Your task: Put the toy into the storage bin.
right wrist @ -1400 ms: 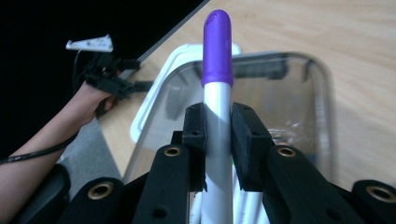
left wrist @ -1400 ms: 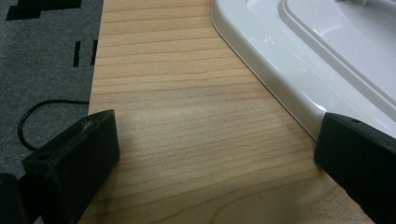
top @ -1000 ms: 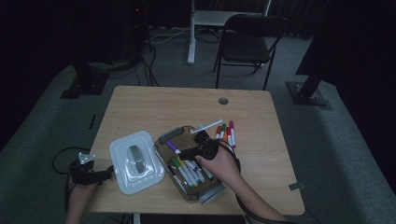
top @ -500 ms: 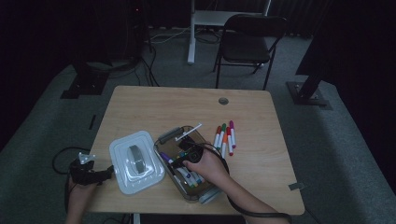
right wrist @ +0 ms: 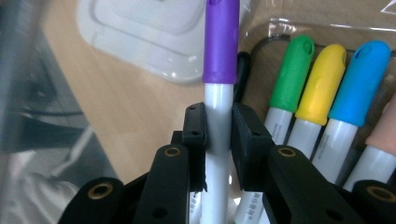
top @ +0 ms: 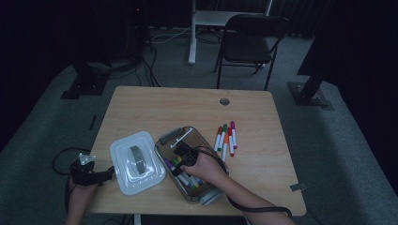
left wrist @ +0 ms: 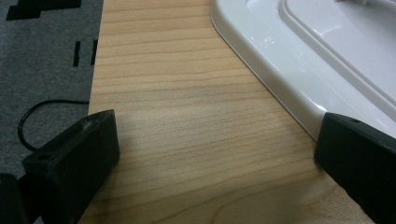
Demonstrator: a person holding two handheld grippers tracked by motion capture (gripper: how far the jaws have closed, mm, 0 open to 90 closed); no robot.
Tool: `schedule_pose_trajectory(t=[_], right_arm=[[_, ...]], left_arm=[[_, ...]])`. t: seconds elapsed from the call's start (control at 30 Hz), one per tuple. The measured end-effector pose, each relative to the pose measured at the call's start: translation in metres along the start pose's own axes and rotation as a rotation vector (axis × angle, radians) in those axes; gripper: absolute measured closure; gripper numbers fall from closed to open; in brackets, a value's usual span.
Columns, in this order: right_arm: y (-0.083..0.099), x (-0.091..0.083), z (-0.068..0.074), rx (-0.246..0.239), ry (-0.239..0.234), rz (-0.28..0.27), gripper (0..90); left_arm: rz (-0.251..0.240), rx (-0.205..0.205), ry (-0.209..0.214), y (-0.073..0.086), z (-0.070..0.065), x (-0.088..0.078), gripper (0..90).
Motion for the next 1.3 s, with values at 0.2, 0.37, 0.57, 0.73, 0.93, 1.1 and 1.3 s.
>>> schedule_pose_trajectory(t=[0.2,0.37,0.57,0.73,0.93,1.1,1.3], right_arm=[[-0.001,0.007,0.001,-0.001,0.015,0.046,76.4],[0.002,0.012,0.001,-0.011,0.030,0.084,75.4],[0.004,0.010,-0.001,-0.024,0.040,0.079,73.4],[0.005,-0.012,0.001,-0.046,0.022,-0.019,71.0],[0.011,-0.055,-0.002,-0.058,-0.022,-0.177,66.1],[0.017,-0.085,-0.009,-0.059,-0.027,-0.289,63.1],[0.034,-0.136,-0.039,-0.013,0.010,-0.462,60.0]], left_arm=[[0.000,0.000,0.000,0.000,0.000,0.000,0.6],[0.000,0.000,0.000,0.000,0.000,0.000,0.6],[0.000,0.000,0.000,0.000,0.000,0.000,0.6],[-0.002,-0.001,0.000,0.000,0.000,0.000,0.6],[-0.002,0.000,-0.001,0.000,0.000,0.000,0.7],[-0.001,0.000,0.000,0.000,0.000,0.000,0.7],[0.000,0.000,0.000,0.000,0.000,0.000,0.6]])
Point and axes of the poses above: each handheld gripper's, and its own axes: x roughly forward along the jaws, y roughly out of its underside, z roughly to its left, the point moved 5 cm from there along x, roughly forward along the jaws, and after that the axes turned 1 degree about x, right-handed, at the moved point
